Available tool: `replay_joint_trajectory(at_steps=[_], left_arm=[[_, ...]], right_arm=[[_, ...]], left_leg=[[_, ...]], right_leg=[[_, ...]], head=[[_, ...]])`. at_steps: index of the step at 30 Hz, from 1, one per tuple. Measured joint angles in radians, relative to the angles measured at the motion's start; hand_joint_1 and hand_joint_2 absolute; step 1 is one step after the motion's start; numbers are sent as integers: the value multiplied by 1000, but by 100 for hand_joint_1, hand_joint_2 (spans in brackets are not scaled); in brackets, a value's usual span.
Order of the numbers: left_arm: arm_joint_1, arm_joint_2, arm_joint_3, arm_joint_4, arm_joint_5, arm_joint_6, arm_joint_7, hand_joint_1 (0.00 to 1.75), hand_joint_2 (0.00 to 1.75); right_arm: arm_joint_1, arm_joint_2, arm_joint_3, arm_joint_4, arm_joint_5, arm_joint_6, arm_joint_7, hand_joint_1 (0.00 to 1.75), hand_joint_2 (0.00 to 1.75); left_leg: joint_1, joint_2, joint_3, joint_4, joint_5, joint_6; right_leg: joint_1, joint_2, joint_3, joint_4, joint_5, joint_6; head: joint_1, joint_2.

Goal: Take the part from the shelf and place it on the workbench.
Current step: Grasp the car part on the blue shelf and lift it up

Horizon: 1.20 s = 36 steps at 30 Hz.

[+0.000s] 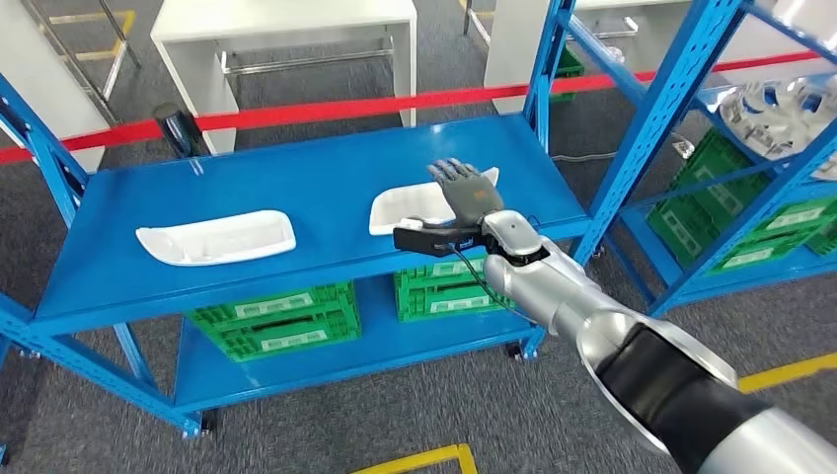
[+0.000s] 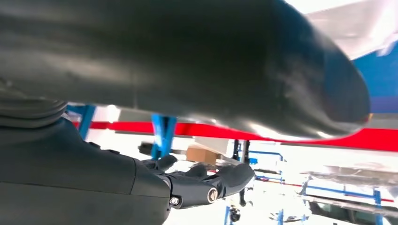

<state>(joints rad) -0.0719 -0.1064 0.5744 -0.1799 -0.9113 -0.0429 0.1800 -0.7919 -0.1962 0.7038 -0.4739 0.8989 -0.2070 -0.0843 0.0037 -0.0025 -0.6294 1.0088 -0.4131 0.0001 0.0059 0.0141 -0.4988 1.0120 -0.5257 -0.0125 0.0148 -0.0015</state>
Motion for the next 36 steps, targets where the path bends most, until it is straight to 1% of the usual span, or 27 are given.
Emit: replay_joint_trajectory(at_steps=[1,2,3,4,5,6,7,8,9,10,11,12,13,14,16,17,18,20,21,22,23,25,26,27,28,32,36], left_arm=[[0,-1,0,0,0,0,0,0,0],[-1,-1,0,0,0,0,0,0,0],[-1,-1,0,0,0,0,0,0,0],[-2,0,0,0,0,0,1,0,0],[-2,0,0,0,1,0,1,0,0],[-1,0,0,0,1,0,2,0,0],[0,0,1,0,2,0,2,0,0],[0,-1,1,0,2,0,1,0,0],[1,-1,2,0,3,0,0,0,0],[0,-1,3,0,4,0,-2,0,0],[0,-1,5,0,6,1,-4,0,0],[-2,-1,7,0,8,1,-4,0,0],[-3,-1,8,0,10,1,-4,0,0],[-4,0,8,0,10,1,-5,0,0],[-4,0,9,-1,11,1,-7,0,0],[-4,0,9,-1,11,1,-8,0,0],[-5,0,9,0,11,1,-10,0,0],[-6,-1,10,0,11,1,-13,0,0],[-6,-1,10,0,11,1,-13,0,0],[-4,-1,11,0,11,1,-14,0,0],[-3,-1,13,0,11,1,-14,0,0],[0,0,15,0,11,1,-15,0,0],[0,0,15,0,11,1,-16,0,0],[0,0,16,0,11,1,-17,0,0],[0,0,16,0,11,1,-19,0,0],[4,-1,22,1,11,2,-22,0,0],[4,0,26,0,11,3,-22,0,0]], right_arm=[[0,-1,0,-2,-1,0,0,0,0],[0,-2,0,-3,-1,0,-1,0,0],[1,-2,0,-4,-1,0,-1,0,0],[4,-2,0,-4,-1,1,-1,0,0],[8,-2,0,-4,-1,1,-1,0,44],[14,-2,0,-4,-1,1,0,0,87],[18,-2,0,-4,-1,1,0,0,131],[20,-2,0,-4,-1,1,1,0,175],[21,-2,0,-4,-1,2,2,0,175],[22,-2,0,-4,-1,4,2,0,175],[22,-2,0,-4,-2,9,1,0,175],[23,-1,0,-5,-3,14,-1,0,175],[24,0,1,-6,-7,20,-3,0,175],[23,1,1,-7,-12,26,-7,0,175],[23,7,1,-12,-23,35,-20,0,175],[22,11,1,-15,-28,41,-29,0,175],[22,16,1,-20,-34,47,-38,0,175],[25,27,1,-31,-45,60,-56,0,175],[29,32,2,-39,-51,67,-63,0,175],[33,37,4,-49,-59,74,-68,0,175],[38,40,6,-61,-67,80,-71,0,175],[44,45,9,-89,-82,87,-74,0,175],[46,48,11,-103,-89,86,-73,0,175],[49,50,13,-117,-96,84,-72,0,175],[55,51,15,-133,-102,82,-72,0,175],[78,52,28,-196,-115,76,-67,0,175],[84,51,34,-245,-125,75,-55,0,175]], left_leg=[[2,0,9,-3,-2,6],[4,-1,18,-5,-6,11],[4,-1,25,-7,-12,14],[5,-2,32,-7,-20,16],[5,-3,40,-7,-29,16],[5,-4,50,-7,-38,15],[5,-5,61,-6,-47,14],[5,-5,73,-5,-57,11],[5,-6,87,-5,-68,8],[4,-6,100,-3,-79,4],[4,-7,109,-1,-89,-1],[3,-8,114,-1,-99,-7],[2,-8,118,4,-104,-14],[2,-8,121,7,-107,-22],[2,-5,123,23,-115,-34],[3,-4,113,46,-129,-39],[4,-3,91,89,-152,-43],[4,-3,16,215,-207,-49],[4,-3,-22,266,-220,-49],[4,-3,-46,286,-215,-48],[3,-3,-52,268,-186,-45],[0,-3,-23,146,-88,-38],[-3,-2,-6,84,-57,-32],[-6,-2,9,41,-40,-26],[-8,-2,17,18,-35,-22],[-8,-4,26,8,-28,-22],[-8,-5,26,8,-33,-15]], right_leg=[[0,-2,-12,31,5,4],[-2,-4,-37,73,5,8],[-4,-6,-76,134,-4,14],[-7,-7,-123,200,-24,19],[-9,-7,-166,251,-51,23],[-11,-8,-200,282,-75,26],[-12,-8,-218,279,-82,27],[-14,-9,-220,244,-63,28],[-15,-10,-207,179,-18,27],[-15,-12,-190,109,42,26],[-13,-14,-176,53,82,22],[-10,-15,-166,19,110,16],[-8,-15,-162,9,118,8],[-6,-14,-158,11,109,-1],[-8,-11,-143,8,109,-18],[-9,-11,-135,7,105,-26],[-9,-10,-128,6,101,-33],[-6,-9,-120,7,92,-42],[-4,-8,-117,8,87,-44],[-2,-7,-112,9,81,-45],[0,-6,-107,11,75,-45],[1,-5,-93,14,62,-43],[2,-5,-87,14,57,-40],[3,-5,-84,14,53,-37],[4,-6,-83,16,49,-34],[8,-7,-82,14,46,-44],[8,-8,-77,6,45,-35]], head=[[1,0],[2,0],[3,0],[4,0],[4,0],[4,0],[4,0],[4,0],[4,0],[4,0],[3,0],[3,0],[3,0],[4,0],[4,0],[3,0],[2,0],[1,0],[1,0],[1,0],[1,0],[1,0],[1,0],[1,0],[1,0],[2,0],[2,0]])
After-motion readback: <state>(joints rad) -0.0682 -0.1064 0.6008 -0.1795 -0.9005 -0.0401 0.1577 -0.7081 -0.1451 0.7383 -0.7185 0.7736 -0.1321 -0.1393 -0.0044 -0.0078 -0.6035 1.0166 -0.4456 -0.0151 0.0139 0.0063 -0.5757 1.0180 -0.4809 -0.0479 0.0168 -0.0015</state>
